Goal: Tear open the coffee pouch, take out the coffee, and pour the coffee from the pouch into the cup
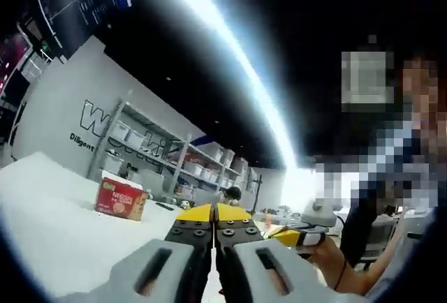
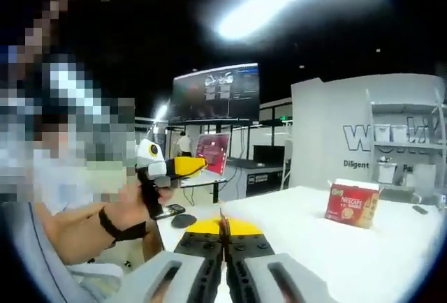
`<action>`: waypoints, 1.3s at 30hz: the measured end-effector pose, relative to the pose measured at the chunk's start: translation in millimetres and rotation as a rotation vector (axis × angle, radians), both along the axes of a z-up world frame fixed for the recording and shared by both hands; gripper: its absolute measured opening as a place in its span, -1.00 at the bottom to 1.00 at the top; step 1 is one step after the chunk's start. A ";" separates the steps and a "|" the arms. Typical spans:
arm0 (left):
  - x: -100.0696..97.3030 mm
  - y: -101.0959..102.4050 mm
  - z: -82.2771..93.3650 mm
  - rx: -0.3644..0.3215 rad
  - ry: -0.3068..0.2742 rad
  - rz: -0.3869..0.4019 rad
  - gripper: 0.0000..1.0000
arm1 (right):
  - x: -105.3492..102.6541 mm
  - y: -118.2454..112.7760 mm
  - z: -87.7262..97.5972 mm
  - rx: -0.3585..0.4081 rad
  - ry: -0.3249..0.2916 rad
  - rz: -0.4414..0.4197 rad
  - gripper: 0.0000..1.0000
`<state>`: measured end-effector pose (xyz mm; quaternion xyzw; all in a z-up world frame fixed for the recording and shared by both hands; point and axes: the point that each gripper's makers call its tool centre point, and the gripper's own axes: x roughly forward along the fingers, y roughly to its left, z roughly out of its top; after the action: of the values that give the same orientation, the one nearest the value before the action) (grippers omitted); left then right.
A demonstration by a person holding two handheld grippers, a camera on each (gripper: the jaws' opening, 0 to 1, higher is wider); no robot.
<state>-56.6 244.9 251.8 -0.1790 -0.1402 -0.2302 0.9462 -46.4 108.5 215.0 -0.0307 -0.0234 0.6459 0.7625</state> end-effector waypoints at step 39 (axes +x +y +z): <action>40.1 252.7 -83.0 0.498 0.266 0.828 -0.56 | 1.0 7.8 -21.8 -0.036 -0.006 0.016 -0.99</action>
<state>-16.5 497.6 168.8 0.0950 -0.0183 0.1632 0.9818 -45.4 116.3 193.2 -0.0461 -0.0146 0.6522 0.7565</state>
